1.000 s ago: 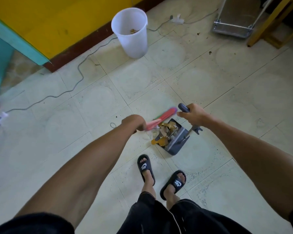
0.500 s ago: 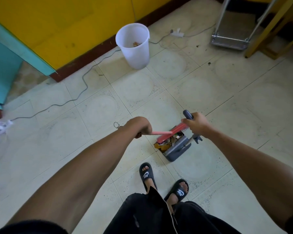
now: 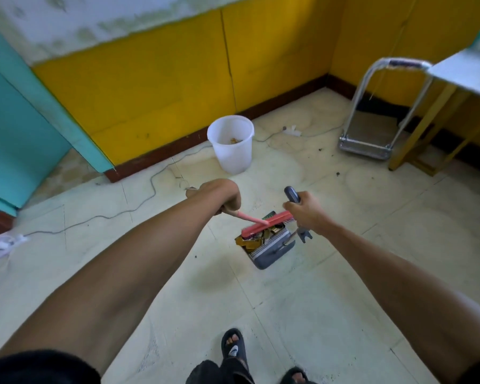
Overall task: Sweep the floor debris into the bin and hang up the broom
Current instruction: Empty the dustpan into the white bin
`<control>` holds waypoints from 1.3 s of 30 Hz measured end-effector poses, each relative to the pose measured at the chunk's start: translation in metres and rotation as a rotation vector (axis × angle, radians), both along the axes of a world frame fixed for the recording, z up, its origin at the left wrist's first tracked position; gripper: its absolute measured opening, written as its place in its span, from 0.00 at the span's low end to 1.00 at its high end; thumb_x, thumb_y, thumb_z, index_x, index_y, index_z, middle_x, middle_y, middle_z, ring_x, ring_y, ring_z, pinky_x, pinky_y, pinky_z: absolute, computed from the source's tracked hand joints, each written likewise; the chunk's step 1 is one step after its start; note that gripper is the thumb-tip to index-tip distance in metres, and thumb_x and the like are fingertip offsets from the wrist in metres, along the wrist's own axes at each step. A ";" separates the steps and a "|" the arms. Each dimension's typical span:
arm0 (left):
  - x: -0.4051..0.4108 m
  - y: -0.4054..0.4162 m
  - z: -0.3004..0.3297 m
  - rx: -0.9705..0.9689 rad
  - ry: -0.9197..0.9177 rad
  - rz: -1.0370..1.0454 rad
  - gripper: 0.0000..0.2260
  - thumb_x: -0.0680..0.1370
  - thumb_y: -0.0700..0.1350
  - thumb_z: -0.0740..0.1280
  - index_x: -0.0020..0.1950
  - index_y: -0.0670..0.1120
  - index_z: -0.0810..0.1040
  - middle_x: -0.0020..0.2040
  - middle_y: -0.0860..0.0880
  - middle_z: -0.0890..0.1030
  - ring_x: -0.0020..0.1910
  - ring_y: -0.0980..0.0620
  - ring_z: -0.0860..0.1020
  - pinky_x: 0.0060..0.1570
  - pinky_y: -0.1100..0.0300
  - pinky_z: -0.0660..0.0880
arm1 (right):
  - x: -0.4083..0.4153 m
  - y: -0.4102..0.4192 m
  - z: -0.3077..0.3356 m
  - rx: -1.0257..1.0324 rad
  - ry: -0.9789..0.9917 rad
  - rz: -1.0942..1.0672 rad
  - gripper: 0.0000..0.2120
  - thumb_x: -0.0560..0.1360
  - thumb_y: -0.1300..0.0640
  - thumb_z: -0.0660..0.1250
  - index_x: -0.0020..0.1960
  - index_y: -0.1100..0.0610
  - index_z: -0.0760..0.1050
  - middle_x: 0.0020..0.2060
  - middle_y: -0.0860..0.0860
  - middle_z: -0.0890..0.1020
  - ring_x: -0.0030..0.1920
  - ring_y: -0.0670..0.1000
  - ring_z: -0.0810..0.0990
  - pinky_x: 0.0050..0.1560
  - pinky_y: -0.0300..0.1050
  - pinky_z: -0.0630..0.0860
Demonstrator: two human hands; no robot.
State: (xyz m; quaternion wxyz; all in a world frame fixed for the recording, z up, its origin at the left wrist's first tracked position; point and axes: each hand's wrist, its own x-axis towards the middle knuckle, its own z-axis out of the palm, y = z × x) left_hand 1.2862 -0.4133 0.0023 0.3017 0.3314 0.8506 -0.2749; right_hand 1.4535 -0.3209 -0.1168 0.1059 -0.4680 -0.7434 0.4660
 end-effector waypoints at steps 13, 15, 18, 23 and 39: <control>-0.144 0.074 0.088 0.311 0.098 0.015 0.11 0.80 0.46 0.56 0.54 0.41 0.73 0.33 0.46 0.71 0.24 0.50 0.67 0.26 0.62 0.62 | -0.127 0.103 0.100 0.296 0.110 -0.078 0.11 0.70 0.63 0.64 0.30 0.57 0.67 0.25 0.51 0.70 0.22 0.47 0.66 0.18 0.34 0.62; -0.177 0.094 0.100 0.326 0.100 0.021 0.11 0.80 0.45 0.55 0.45 0.41 0.73 0.31 0.45 0.71 0.23 0.49 0.66 0.27 0.61 0.63 | -0.154 0.124 0.112 0.334 0.137 -0.086 0.11 0.71 0.62 0.64 0.31 0.58 0.69 0.26 0.52 0.71 0.21 0.46 0.65 0.17 0.34 0.61; -0.220 0.119 0.111 0.396 0.077 0.039 0.12 0.80 0.43 0.54 0.39 0.41 0.70 0.29 0.45 0.70 0.23 0.50 0.64 0.27 0.60 0.61 | -0.190 0.154 0.127 0.413 0.147 -0.093 0.13 0.73 0.60 0.65 0.30 0.56 0.69 0.25 0.50 0.72 0.23 0.45 0.68 0.22 0.36 0.65; -0.282 0.151 0.112 0.545 0.014 0.119 0.10 0.80 0.42 0.54 0.46 0.39 0.72 0.31 0.44 0.71 0.24 0.49 0.66 0.27 0.60 0.63 | -0.253 0.194 0.144 0.492 0.118 0.026 0.12 0.76 0.57 0.63 0.35 0.58 0.74 0.30 0.55 0.79 0.28 0.51 0.75 0.29 0.46 0.73; -0.415 0.241 0.001 0.584 0.140 0.159 0.07 0.79 0.45 0.59 0.51 0.45 0.76 0.35 0.48 0.74 0.27 0.51 0.72 0.25 0.62 0.66 | -0.403 0.347 0.059 0.862 -0.348 0.613 0.14 0.80 0.47 0.57 0.46 0.55 0.74 0.39 0.58 0.80 0.40 0.61 0.82 0.38 0.49 0.76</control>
